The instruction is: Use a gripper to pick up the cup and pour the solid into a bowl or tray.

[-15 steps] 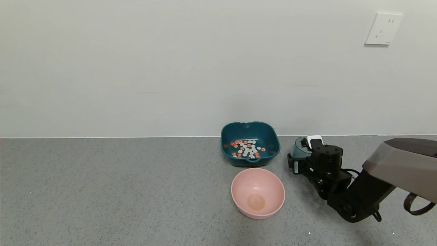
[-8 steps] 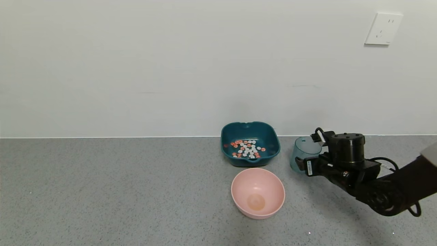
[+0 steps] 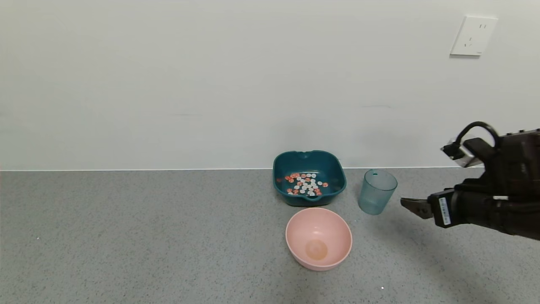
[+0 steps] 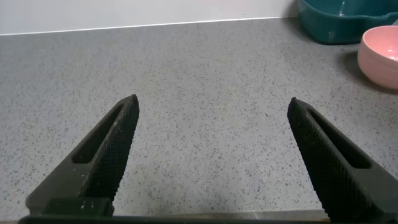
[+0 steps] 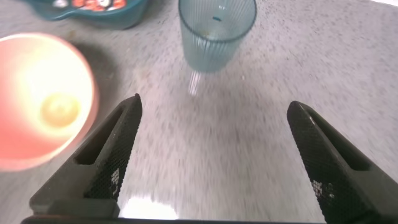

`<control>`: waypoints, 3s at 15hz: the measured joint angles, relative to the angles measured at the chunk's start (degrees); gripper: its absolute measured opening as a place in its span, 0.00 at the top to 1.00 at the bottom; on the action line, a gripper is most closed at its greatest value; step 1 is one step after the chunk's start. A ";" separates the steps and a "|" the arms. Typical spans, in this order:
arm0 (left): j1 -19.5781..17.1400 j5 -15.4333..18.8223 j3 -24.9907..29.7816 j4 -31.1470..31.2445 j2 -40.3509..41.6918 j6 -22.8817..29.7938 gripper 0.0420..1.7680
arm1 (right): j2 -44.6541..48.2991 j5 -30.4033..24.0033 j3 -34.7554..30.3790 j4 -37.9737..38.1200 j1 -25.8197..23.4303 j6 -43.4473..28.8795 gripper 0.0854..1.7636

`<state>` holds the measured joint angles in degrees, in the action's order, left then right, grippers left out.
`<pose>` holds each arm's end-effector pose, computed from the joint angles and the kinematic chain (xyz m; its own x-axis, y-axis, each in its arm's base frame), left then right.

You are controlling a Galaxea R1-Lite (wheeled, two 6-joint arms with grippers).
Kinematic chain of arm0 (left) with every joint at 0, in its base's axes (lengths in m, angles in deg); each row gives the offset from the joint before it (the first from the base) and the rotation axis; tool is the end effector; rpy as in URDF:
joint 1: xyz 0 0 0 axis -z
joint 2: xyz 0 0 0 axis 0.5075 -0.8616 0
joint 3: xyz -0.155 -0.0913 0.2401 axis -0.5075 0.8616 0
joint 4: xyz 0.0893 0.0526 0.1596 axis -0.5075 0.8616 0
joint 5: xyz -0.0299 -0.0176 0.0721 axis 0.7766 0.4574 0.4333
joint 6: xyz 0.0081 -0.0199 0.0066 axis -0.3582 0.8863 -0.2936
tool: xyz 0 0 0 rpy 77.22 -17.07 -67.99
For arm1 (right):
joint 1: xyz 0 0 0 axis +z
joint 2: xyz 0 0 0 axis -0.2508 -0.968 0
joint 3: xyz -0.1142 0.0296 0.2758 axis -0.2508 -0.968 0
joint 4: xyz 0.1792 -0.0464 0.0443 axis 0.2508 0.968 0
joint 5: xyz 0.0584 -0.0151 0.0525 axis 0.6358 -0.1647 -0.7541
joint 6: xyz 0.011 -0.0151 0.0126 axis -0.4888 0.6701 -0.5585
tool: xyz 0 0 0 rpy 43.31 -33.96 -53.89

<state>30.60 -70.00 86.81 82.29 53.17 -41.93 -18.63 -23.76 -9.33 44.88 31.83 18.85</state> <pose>-0.0228 -0.0004 0.0749 0.9998 -0.0190 -0.0045 0.0192 0.9991 0.0382 0.2372 0.0707 0.1975 0.8450 0.1179 -0.5216 -0.1833 0.9802 -0.0755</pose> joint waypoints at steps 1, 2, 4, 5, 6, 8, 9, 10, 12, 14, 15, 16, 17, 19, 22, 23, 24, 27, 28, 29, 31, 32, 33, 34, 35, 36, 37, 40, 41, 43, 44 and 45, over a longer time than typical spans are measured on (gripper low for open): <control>0.00 0.00 0.00 0.00 0.00 0.00 0.03 | 3.88 -0.16 0.11 4.05 0.09 -0.09 0.04; 0.00 0.00 0.00 0.00 0.00 0.00 0.03 | 8.00 -0.30 0.11 7.81 0.20 -0.11 0.04; 0.00 0.02 0.00 -0.02 0.00 0.00 0.03 | 15.70 -0.46 -1.00 12.67 0.37 -0.13 0.04; 0.00 0.00 0.00 -0.02 0.00 0.02 0.03 | 19.59 -0.50 -2.12 13.82 0.56 -0.11 0.04; 0.00 0.00 0.00 -0.02 0.00 0.00 0.03 | 23.45 -0.50 -3.29 14.48 0.95 -0.06 0.04; 0.00 0.02 0.00 0.00 0.00 0.00 0.03 | 31.23 -0.57 -5.91 15.51 2.40 -0.09 0.04; 0.00 0.00 0.00 -0.02 0.00 0.00 0.03 | 34.65 -0.52 -7.29 15.66 3.07 -0.02 0.04; 0.00 -0.02 0.00 -0.02 0.00 0.00 0.03 | 37.71 -0.44 -8.44 15.79 3.56 0.05 0.04; 0.00 -0.02 0.00 -0.02 0.00 0.00 0.03 | 43.52 -0.38 -9.94 16.60 3.97 0.13 0.04; 0.00 0.00 0.00 -0.02 0.00 0.00 0.03 | 49.25 -0.38 -10.73 21.85 4.00 0.85 0.04; 0.00 0.00 0.00 -0.02 0.00 0.00 0.03 | 52.02 -0.38 -10.92 25.12 3.64 1.13 0.04; 0.00 0.00 0.00 0.00 0.00 0.00 0.03 | 54.74 -0.38 -10.95 27.55 3.06 1.40 0.04; 0.00 0.02 0.00 0.00 0.00 0.00 0.03 | 57.38 -0.39 -10.95 29.26 1.61 1.99 0.04; 0.00 0.00 0.00 -0.02 0.00 0.00 0.03 | 60.88 -0.85 -10.92 30.67 -3.91 4.08 0.04; 0.00 0.00 0.00 -0.02 0.00 0.00 0.03 | 65.18 -6.58 -10.68 31.29 -16.59 6.36 0.04; 0.00 -0.02 0.00 0.00 0.00 0.00 0.03 | 66.37 -8.08 -10.15 31.79 -19.94 6.47 0.04; 0.00 0.00 0.00 0.00 0.00 0.00 0.03 | 67.30 -9.22 -9.37 32.98 -21.41 6.01 0.04; 0.00 0.00 0.00 0.00 0.00 0.00 0.03 | 68.80 -9.46 -8.47 33.21 -22.75 5.38 0.04; 0.00 0.00 0.00 -0.02 0.00 0.00 0.03 | 69.02 -9.46 -8.33 33.06 -22.83 5.13 0.04; 0.00 0.00 0.00 -0.02 0.00 0.00 0.03 | 69.18 -9.55 -8.22 32.87 -22.88 5.11 0.04; 0.00 0.00 0.00 -0.02 0.00 0.00 0.03 | 69.46 -9.39 -8.19 32.78 -22.00 4.96 0.04; 0.00 -0.02 0.00 -0.02 0.00 0.00 0.03 | 69.74 -9.28 -8.41 32.82 -20.82 4.83 0.04; 0.00 0.02 0.00 0.00 0.00 0.00 0.03 | 69.93 -9.19 -8.52 32.78 -19.53 4.61 0.04; 0.00 0.00 0.00 -0.02 0.00 0.00 0.03 | 70.01 -8.97 -8.69 32.67 -18.33 4.22 0.04; 0.00 0.00 0.00 0.00 0.00 0.00 0.03 | 70.25 -8.89 -9.35 32.27 -17.59 3.97 0.04; 0.00 0.02 0.00 0.00 0.00 0.02 0.03 | 70.71 -8.86 -10.48 31.38 -17.25 3.89 0.04; 0.00 0.00 0.00 0.00 0.00 0.00 0.03 | 71.30 -8.86 -12.21 29.62 -17.08 3.86 0.04; 0.00 0.00 0.00 0.00 0.00 0.00 0.03 | 73.59 -8.84 -19.86 21.27 -16.90 3.80 0.04; 0.00 -0.02 0.00 0.00 0.00 0.00 0.03 | 74.34 -8.83 -22.49 19.11 -16.90 3.72 0.04; 0.00 -0.02 0.00 0.00 0.00 0.00 0.03 | 75.72 -8.78 -27.65 14.84 -16.94 3.63 0.04; 0.00 0.00 0.00 0.00 0.00 0.00 0.03 | 76.37 -8.75 -30.31 12.14 -16.99 3.63 0.04; 0.00 -0.02 0.00 0.00 0.00 0.00 0.03 | 77.07 -8.80 -32.89 9.80 -17.05 3.67 0.04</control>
<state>30.60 -70.02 86.81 82.29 53.17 -41.93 58.44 -32.56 -42.22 54.68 14.77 22.52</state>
